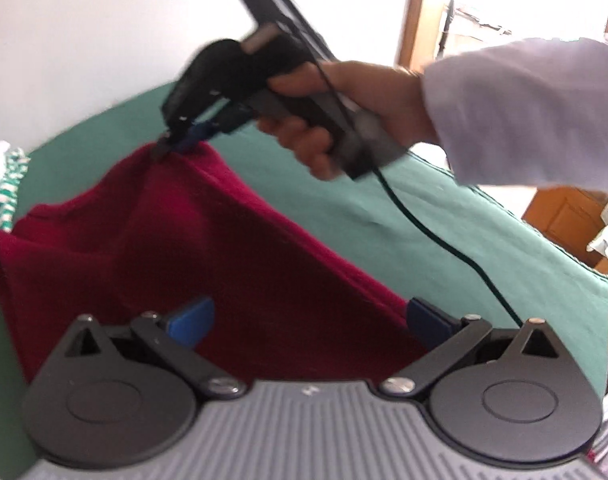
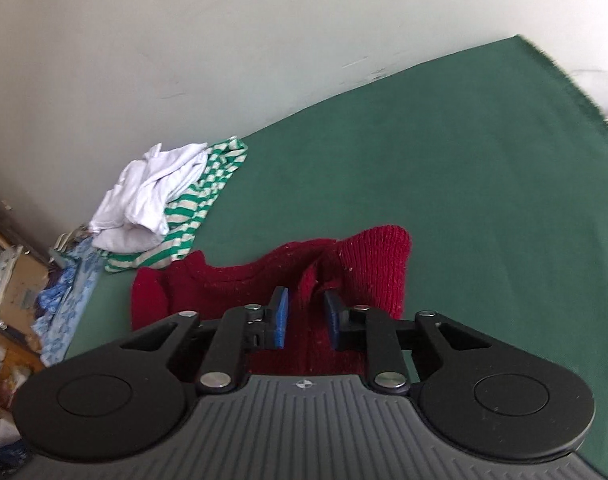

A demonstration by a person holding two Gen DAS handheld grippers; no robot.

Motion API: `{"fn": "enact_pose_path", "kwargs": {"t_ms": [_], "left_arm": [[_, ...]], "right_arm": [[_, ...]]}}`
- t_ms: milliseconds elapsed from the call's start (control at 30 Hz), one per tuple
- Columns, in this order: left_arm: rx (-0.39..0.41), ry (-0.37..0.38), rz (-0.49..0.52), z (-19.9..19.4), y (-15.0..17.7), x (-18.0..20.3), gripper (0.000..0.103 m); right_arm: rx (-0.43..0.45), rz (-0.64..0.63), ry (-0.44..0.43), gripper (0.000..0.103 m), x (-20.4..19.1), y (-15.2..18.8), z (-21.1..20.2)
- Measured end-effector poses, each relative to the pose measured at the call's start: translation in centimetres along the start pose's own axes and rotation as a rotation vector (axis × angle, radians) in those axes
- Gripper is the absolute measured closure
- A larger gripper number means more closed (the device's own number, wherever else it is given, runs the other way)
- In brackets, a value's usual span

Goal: Fold clothes

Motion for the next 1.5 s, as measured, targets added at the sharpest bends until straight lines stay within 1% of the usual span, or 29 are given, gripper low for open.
{"fn": "enact_pose_path", "kwargs": {"t_ms": [67,100,200,300,367,433,500,567,633,700,733,767,800,867,900,933,967,1033,1067,1100,1133,1167,1200,1233,1300,1333,1400,1467,1500], "left_arm": [[-0.042,0.002,0.004,0.9,0.5,0.6,0.001],[-0.035,-0.003,0.005,1.0,0.8,0.7,0.001],[-0.023,-0.013,0.005,1.0,1.3,0.6,0.001],[-0.037,-0.010,0.004,0.9,1.1,0.4,0.001],[-0.058,-0.009,0.003,0.6,0.8,0.4,0.001],[-0.055,0.002,-0.015,-0.2,0.9,0.7,0.001],[-0.040,0.019,-0.040,-1.5,1.3,1.3,0.001],[-0.035,0.061,-0.089,-2.2,2.2,1.8,0.001],[-0.054,0.071,-0.101,-1.9,2.8,2.5,0.001],[-0.064,0.056,-0.093,-1.5,3.2,3.2,0.001],[-0.061,0.046,-0.096,-1.5,3.3,3.4,0.001],[-0.065,0.054,-0.109,-1.7,3.4,3.5,0.001],[-0.069,0.063,-0.122,-1.8,3.4,3.6,0.001],[-0.072,0.086,-0.157,-2.6,3.6,3.9,0.001],[-0.074,0.100,-0.178,-3.0,3.8,4.0,0.001],[-0.075,0.119,-0.195,-3.6,4.3,4.5,0.001],[-0.077,0.135,-0.207,-4.1,4.8,5.0,0.001],[-0.073,0.129,-0.185,-5.1,6.1,6.1,0.001],[-0.071,0.122,-0.175,-5.4,6.6,6.4,0.001],[-0.069,0.115,-0.166,-5.7,7.1,6.8,0.001],[-0.066,0.113,-0.161,-6.1,7.6,7.0,0.001],[-0.061,0.133,-0.185,-6.7,7.8,7.0,0.001],[-0.057,0.153,-0.209,-7.2,8.1,6.9,0.001],[-0.051,0.173,-0.232,-7.8,8.3,6.9,0.001],[-0.033,0.223,-0.270,-8.9,9.2,6.7,0.001],[-0.036,0.246,-0.279,-9.1,9.8,6.7,0.001],[-0.054,0.290,-0.289,-9.3,10.8,6.8,0.001],[-0.051,0.314,-0.259,-10.1,11.6,6.9,0.002],[-0.032,0.318,-0.236,-11.0,11.8,6.9,0.002]], "right_arm": [[-0.011,-0.024,-0.001,0.095,0.0,-0.2,0.0],[0.000,-0.041,-0.005,0.096,-0.1,-0.3,-0.3],[0.081,-0.067,0.012,0.100,0.2,-0.4,-1.8],[0.058,-0.076,0.057,0.103,1.3,0.2,-0.9],[0.063,-0.070,0.069,0.100,1.3,0.4,-1.1],[0.110,-0.068,0.063,0.087,0.1,0.6,-2.8],[0.161,-0.102,0.013,0.082,-1.5,1.1,-5.7],[0.099,-0.072,-0.104,0.082,-2.5,2.3,-6.9],[-0.015,0.023,-0.249,0.082,-2.5,3.9,-6.6],[-0.129,0.119,-0.289,0.083,-1.8,5.8,-5.0],[-0.137,0.119,-0.249,0.084,-1.5,6.5,-4.6],[-0.123,0.094,-0.192,0.091,-1.0,6.9,-4.5],[-0.105,0.078,-0.143,0.103,-0.5,7.3,-4.4],[-0.056,0.141,-0.146,0.101,0.0,7.8,-5.4],[-0.063,0.151,-0.183,0.087,-0.5,8.2,-5.9],[-0.077,0.151,-0.220,0.080,-1.2,8.8,-6.4],[-0.115,0.112,-0.250,0.079,-2.5,9.7,-6.8],[-0.171,0.035,-0.231,0.076,-4.2,12.0,-7.7],[-0.190,0.002,-0.212,0.078,-4.8,13.2,-8.1],[-0.198,-0.028,-0.189,0.088,-5.3,14.3,-8.7],[-0.167,-0.034,-0.157,0.099,-5.6,15.2,-9.7],[-0.149,-0.005,-0.144,0.101,-5.8,15.7,-10.6],[-0.132,0.022,-0.144,0.099,-6.2,16.3,-11.6],[-0.127,0.038,-0.183,0.099,-6.8,17.1,-12.5],[-0.156,0.028,-0.205,0.096,-8.7,19.6,-13.9],[-0.190,0.013,-0.178,0.089,-9.3,21.1,-14.2],[-0.238,-0.015,-0.124,0.094,-10.4,24.1,-14.9],[-0.156,-0.007,-0.066,0.093,-10.9,25.4,-16.7],[-0.137,0.022,-0.051,0.087,-11.3,26.0,-17.5]]}}
Point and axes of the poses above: each gripper's, at about its wrist camera, not at the fingertips, and z roughly the way its jaws point, x to its right, y to its underside, the point moved 1 cm from there along z, roughly the way its jaws point, and after that the axes turned 13 degrees about -y, right-handed, at the moved point
